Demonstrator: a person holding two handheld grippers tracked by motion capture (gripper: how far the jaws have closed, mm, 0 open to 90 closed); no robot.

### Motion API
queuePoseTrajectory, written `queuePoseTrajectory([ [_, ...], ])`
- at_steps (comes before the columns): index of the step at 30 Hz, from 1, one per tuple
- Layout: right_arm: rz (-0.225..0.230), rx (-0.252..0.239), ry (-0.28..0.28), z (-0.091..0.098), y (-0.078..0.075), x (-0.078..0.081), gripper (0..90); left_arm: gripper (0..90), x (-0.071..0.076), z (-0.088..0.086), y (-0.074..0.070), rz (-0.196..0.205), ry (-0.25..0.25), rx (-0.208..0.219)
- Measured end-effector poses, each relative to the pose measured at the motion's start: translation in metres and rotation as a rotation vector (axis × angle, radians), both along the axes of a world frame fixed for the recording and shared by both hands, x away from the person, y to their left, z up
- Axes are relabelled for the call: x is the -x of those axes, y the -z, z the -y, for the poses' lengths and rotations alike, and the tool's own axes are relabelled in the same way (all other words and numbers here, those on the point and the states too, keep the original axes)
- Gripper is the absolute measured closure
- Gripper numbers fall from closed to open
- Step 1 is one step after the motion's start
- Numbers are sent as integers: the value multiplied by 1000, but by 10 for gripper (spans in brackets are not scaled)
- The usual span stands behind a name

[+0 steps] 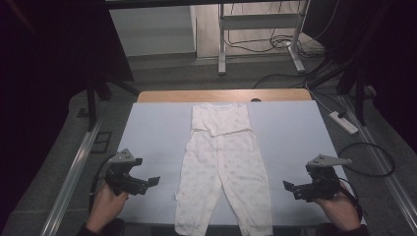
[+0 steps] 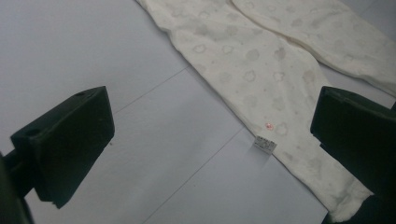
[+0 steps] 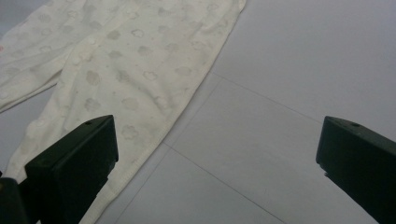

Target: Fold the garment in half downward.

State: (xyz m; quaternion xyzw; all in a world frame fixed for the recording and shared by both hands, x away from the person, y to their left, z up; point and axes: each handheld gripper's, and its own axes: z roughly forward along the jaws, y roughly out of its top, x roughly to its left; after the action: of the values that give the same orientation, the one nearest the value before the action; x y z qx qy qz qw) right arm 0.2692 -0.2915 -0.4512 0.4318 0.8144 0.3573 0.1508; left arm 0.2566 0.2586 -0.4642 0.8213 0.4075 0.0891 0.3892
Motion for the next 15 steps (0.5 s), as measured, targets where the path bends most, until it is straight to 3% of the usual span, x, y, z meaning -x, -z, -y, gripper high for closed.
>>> queuePoseTrajectory([
  [15, -2, 5, -11, -8, -2, -15, 0, 0, -20, 4, -1, -10, 20, 16],
])
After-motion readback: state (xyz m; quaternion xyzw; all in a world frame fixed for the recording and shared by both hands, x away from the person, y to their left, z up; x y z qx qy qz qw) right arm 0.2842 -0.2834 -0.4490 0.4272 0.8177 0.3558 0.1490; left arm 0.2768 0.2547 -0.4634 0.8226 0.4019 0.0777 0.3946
